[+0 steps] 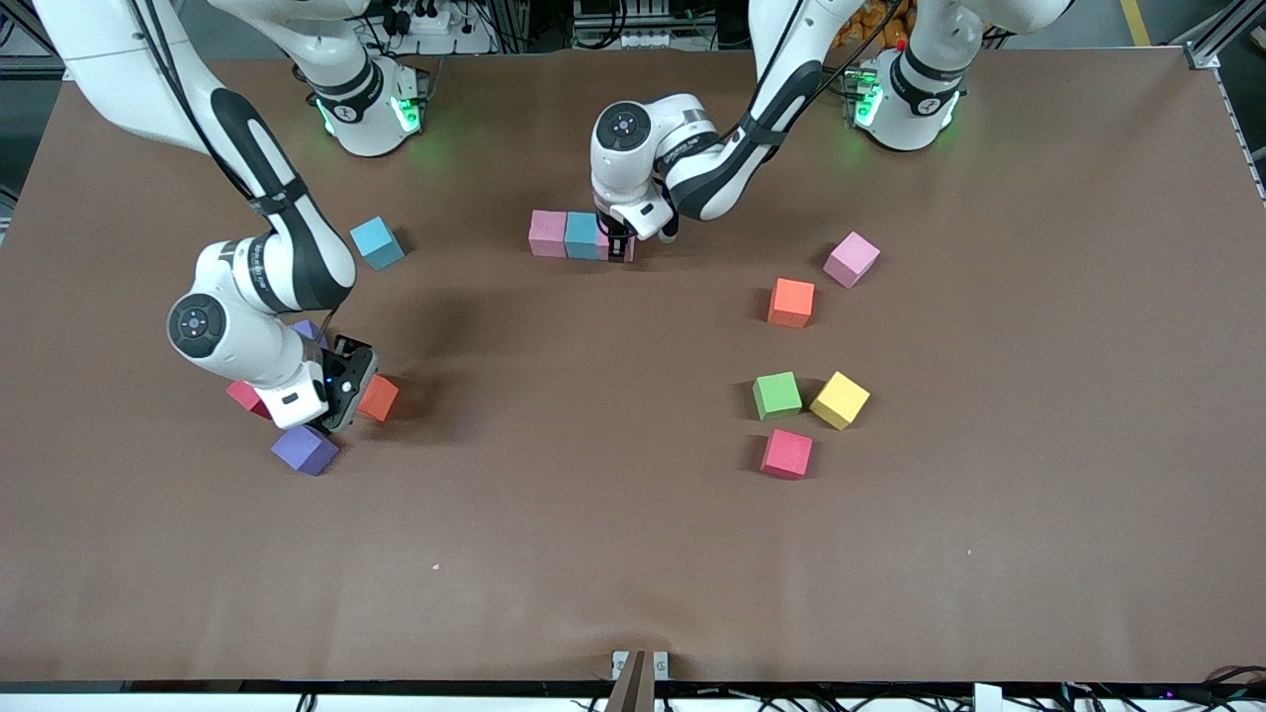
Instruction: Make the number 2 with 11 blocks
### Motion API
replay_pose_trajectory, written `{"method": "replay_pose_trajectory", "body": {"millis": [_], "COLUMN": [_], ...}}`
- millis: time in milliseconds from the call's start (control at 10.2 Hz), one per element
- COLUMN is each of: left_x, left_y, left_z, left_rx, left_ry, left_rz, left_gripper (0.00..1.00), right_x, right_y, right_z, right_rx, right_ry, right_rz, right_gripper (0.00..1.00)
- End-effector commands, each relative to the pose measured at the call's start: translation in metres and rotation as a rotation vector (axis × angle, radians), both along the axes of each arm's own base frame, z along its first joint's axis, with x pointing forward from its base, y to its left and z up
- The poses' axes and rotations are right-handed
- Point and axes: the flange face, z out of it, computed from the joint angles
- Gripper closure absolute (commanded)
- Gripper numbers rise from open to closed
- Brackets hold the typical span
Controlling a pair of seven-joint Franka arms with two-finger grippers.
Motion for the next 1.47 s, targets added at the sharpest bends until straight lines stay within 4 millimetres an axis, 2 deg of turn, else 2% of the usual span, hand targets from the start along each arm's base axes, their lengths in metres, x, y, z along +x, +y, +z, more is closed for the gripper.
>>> {"method": "replay_pose_trajectory", "body": {"millis": [0, 98, 295, 491, 589, 785, 884, 982, 1178, 1276, 1374], "left_x": [-0.001, -0.002, -0.008, -0.005, -0.005, -0.004, -0.003, -0.002, 0.013, 0.032, 0.067], "left_y": [-0.001, -0.002, -0.005, -0.004, -0.004, -0.002, -0.001, 0.000, 0.011, 0.023, 0.040], "left_z": [-0.003, -0.002, 0.002, 0.016, 0.026, 0.047, 0.056, 0.069, 0.095, 0.102, 0.110], "left_rx": [0.001, 0.001, 0.007, 0.022, 0.033, 0.049, 0.056, 0.062, 0.074, 0.078, 0.071], "left_ry": [-0.012, -0.012, -0.015, -0.021, -0.025, -0.037, -0.041, -0.049, -0.069, -0.075, -0.081], "left_rz": [0.026, 0.025, 0.034, 0.032, 0.028, 0.018, 0.012, -0.001, -0.027, -0.041, -0.035], "left_gripper": [0.59, 0.01, 0.00, 0.00, 0.00, 0.00, 0.00, 0.00, 0.00, 0.00, 0.00], "right_x": [-0.009, -0.011, -0.011, -0.014, -0.014, -0.014, -0.014, -0.014, -0.013, -0.014, -0.015], "right_y": [0.000, 0.000, 0.000, -0.001, -0.001, -0.002, -0.002, -0.003, 0.000, 0.010, 0.028], "right_z": [-0.013, -0.016, -0.020, -0.027, -0.029, -0.029, -0.028, -0.023, 0.000, 0.012, 0.022], "right_rx": [-0.001, 0.000, 0.001, 0.002, 0.003, 0.003, 0.002, 0.001, -0.005, 0.001, 0.012], "right_ry": [-0.029, -0.027, -0.024, -0.030, -0.033, -0.034, -0.028, -0.029, -0.010, -0.001, -0.009], "right_rz": [0.018, 0.018, 0.018, 0.015, 0.014, 0.014, 0.017, 0.014, 0.009, 0.017, 0.017], "right_gripper": [0.00, 0.00, 0.00, 0.00, 0.06, 0.39, 0.59, 0.65, 0.67, 0.67, 0.67]}}
